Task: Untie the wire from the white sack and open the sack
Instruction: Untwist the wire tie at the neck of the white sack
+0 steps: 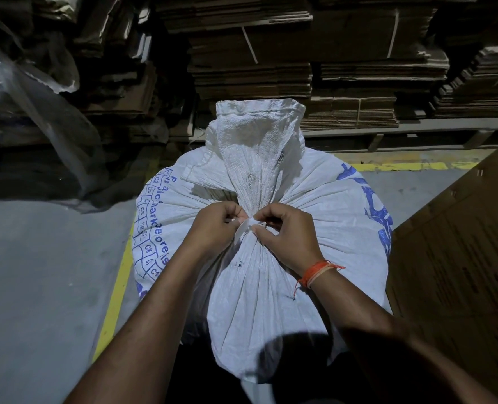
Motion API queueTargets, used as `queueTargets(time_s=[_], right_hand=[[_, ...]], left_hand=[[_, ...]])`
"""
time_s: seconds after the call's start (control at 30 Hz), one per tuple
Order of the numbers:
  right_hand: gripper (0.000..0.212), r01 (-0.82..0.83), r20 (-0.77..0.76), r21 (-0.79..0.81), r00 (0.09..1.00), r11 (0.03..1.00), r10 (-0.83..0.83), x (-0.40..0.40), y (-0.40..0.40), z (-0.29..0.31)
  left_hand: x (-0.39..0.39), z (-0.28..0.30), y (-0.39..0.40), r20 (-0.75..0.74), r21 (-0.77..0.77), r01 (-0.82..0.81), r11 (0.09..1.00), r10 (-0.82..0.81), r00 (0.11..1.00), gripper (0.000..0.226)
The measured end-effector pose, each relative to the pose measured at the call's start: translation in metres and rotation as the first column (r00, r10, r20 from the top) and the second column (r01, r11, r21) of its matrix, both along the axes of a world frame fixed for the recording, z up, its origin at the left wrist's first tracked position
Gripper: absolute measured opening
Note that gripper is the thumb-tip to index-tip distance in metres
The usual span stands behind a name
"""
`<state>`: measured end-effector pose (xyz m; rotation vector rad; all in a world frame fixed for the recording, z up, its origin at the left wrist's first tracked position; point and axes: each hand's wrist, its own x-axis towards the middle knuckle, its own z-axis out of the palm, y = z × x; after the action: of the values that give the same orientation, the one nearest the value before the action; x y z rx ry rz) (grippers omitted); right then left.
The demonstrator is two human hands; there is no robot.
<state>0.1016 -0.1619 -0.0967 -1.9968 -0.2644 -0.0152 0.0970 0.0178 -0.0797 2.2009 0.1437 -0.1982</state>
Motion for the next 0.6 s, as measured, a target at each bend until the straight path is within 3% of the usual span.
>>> queueTargets(time_s=[0.3,0.6], right_hand=[[0.01,0.002,0.022,0.004,1.0,1.0,-0.002,-0.0016,0.0001,0.0009],[0.009,0.022,0.02,0.009,1.0,1.0,-0.022,-0.0021,0.0019,0.0001]], left_hand=[[0.0008,0.0005,-0.0014,0.002,0.007,0.004,1.0,-0.004,1.0,0.016],[-0.0013,0.001,0.0048,-0.062,-0.167,-0.063,0.984,0.053,0.997,0.004]])
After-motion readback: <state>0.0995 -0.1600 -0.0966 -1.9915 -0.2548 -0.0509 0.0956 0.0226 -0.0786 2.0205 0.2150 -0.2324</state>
